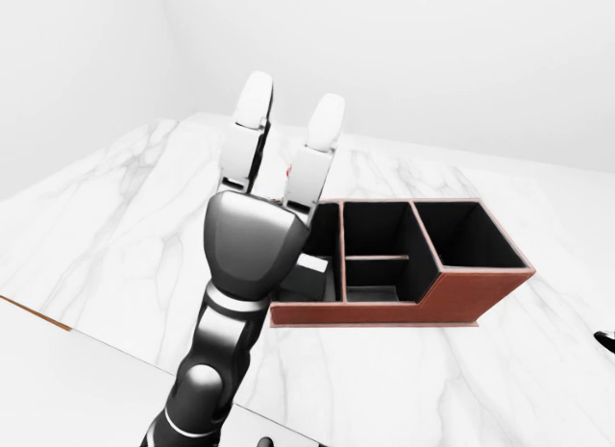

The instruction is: Pick up the book and place it in the left compartment of the caddy.

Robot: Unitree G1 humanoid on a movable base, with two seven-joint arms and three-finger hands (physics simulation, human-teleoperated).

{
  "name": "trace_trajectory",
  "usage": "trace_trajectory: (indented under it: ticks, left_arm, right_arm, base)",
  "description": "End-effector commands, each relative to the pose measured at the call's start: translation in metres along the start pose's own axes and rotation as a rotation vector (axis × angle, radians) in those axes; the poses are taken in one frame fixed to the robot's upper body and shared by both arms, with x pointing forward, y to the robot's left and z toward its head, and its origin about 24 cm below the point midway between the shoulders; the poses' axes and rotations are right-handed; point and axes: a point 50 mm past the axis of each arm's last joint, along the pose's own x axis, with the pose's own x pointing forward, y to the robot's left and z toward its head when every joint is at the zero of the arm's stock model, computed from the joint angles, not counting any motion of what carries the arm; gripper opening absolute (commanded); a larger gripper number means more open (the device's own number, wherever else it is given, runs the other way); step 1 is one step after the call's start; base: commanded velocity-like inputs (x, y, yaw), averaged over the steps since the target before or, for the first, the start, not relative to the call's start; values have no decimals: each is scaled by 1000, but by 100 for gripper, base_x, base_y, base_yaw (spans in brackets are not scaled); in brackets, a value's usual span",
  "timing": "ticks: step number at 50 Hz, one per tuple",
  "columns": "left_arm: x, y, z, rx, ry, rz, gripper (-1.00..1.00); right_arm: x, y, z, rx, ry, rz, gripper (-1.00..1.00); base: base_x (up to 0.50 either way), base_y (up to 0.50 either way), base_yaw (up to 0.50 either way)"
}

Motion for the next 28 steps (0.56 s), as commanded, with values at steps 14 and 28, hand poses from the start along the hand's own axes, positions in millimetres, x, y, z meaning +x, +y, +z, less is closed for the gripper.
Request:
trace_trajectory:
  ticks: [14, 28]
  left_arm:
    - [30, 13, -63, -642, 374, 310, 100]
    - [10, 2, -122, -1428, 611, 638, 100]
  right_arm:
    - [0, 0, 2, 5, -4, 2, 100]
    - [-1, 0, 10, 11, -36, 6, 100]
  base:
    - [0, 0, 0]
    - [0, 0, 0]
